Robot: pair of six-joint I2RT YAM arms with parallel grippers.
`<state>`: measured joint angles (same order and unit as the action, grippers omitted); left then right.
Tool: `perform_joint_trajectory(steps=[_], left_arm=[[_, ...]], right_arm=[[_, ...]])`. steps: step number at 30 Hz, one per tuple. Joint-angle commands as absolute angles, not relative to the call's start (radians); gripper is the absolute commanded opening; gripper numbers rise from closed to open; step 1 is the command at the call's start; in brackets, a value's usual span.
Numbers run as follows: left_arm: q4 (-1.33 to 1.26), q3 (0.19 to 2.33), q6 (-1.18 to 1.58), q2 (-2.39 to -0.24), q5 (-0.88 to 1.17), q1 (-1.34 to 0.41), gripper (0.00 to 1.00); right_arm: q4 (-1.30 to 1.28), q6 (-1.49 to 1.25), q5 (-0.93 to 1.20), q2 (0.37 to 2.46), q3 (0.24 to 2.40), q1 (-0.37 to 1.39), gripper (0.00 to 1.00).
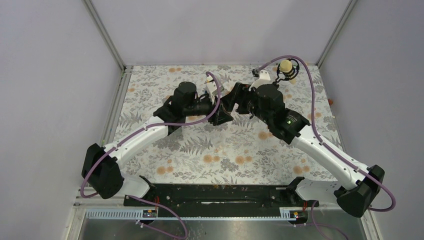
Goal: Sort the pills into containers
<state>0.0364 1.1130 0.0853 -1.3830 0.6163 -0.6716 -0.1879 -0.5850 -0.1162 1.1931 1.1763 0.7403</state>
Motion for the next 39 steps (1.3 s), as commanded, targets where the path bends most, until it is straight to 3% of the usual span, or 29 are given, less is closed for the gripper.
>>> perform_joint_trajectory(steps=[1,6,12,21,26,29,35,36,37,38,39], left_arm=[[-0.034,1.102,0.109,-1.354,0.586,-0.669,0.00],[-0.034,1.085,0.110,-1.352,0.585,-0.669,0.00],[-0.045,1.073,0.112,-1.339,0.586,-0.669,0.00],[-0.028,1.071,0.100,-1.324,0.609,-0.663,0.00],[-0.002,1.081,0.088,-1.319,0.759,-0.617,0.00],[0.034,1.083,0.054,-1.304,0.902,-0.599,0.00],[0.122,1.097,-0.059,-1.282,1.036,-0.598,0.00],[0.153,1.107,-0.075,-1.286,1.020,-0.598,0.00],[0.182,1.119,-0.089,-1.291,1.002,-0.598,0.00],[0.203,1.126,-0.105,-1.299,0.979,-0.598,0.00],[0.207,1.126,-0.110,-1.301,0.953,-0.598,0.00]], right_arm=[[-0.105,-0.572,-0.154,1.145,1.177,0.741,0.81],[-0.108,-0.543,-0.111,1.160,1.199,0.739,0.82],[-0.151,-0.547,-0.075,1.194,1.233,0.739,0.65],[-0.166,-0.470,-0.010,1.181,1.221,0.728,0.18],[-0.143,-0.341,0.371,1.146,1.164,0.587,0.00],[-0.046,-0.305,0.683,1.126,1.105,0.470,0.00],[-0.091,-0.224,0.912,1.163,1.178,0.439,0.00],[-0.087,-0.244,0.886,1.169,1.186,0.439,0.15],[-0.080,-0.277,0.828,1.172,1.188,0.439,0.42],[-0.092,-0.319,0.752,1.177,1.200,0.443,0.63],[-0.134,-0.361,0.658,1.189,1.228,0.451,0.72]])
